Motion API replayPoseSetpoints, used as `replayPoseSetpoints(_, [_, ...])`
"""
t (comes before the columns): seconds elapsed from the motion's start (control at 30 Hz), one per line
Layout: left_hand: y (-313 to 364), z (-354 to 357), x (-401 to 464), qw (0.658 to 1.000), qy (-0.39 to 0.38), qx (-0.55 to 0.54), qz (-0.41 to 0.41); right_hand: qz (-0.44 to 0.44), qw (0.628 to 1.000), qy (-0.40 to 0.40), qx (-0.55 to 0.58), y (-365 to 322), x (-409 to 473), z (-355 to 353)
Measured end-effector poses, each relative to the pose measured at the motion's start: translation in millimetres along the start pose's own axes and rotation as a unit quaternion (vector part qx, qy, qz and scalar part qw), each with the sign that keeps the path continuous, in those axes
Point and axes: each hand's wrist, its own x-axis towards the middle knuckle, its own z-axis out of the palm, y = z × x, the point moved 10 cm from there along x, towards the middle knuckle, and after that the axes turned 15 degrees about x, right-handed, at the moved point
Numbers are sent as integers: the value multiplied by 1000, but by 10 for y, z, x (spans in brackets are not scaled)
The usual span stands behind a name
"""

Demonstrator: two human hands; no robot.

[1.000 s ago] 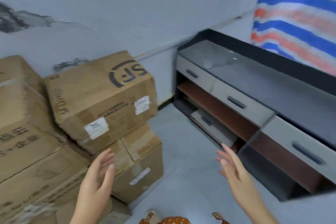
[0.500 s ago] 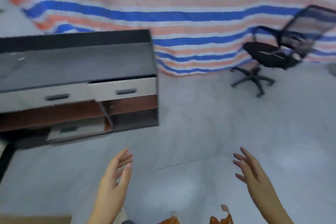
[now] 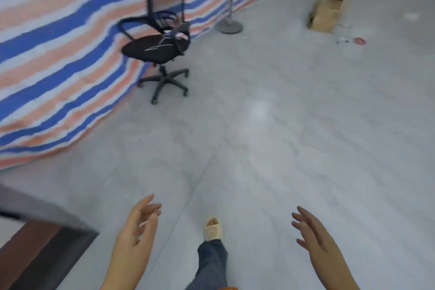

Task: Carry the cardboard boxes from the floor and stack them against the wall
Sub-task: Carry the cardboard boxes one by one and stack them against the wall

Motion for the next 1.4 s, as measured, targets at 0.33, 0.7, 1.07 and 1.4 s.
replayPoseSetpoints(0.33, [818,943,1650,990,-121,-25,70,-38,994,103,10,-806,1072,-12])
replayPoseSetpoints(0.7, [1349,1502,2872,980,-172,-20,97,-11,981,180,72,-1015,1885,-133])
replayPoseSetpoints(1.07, [2265,2687,3822,984,-151,-6,93,-13,984,158,80,-1485,3664,-898])
replayPoseSetpoints(1.4, [3544,4156,4662,976,-189,5,108,-39,985,153,68,-2392,5347,-1887])
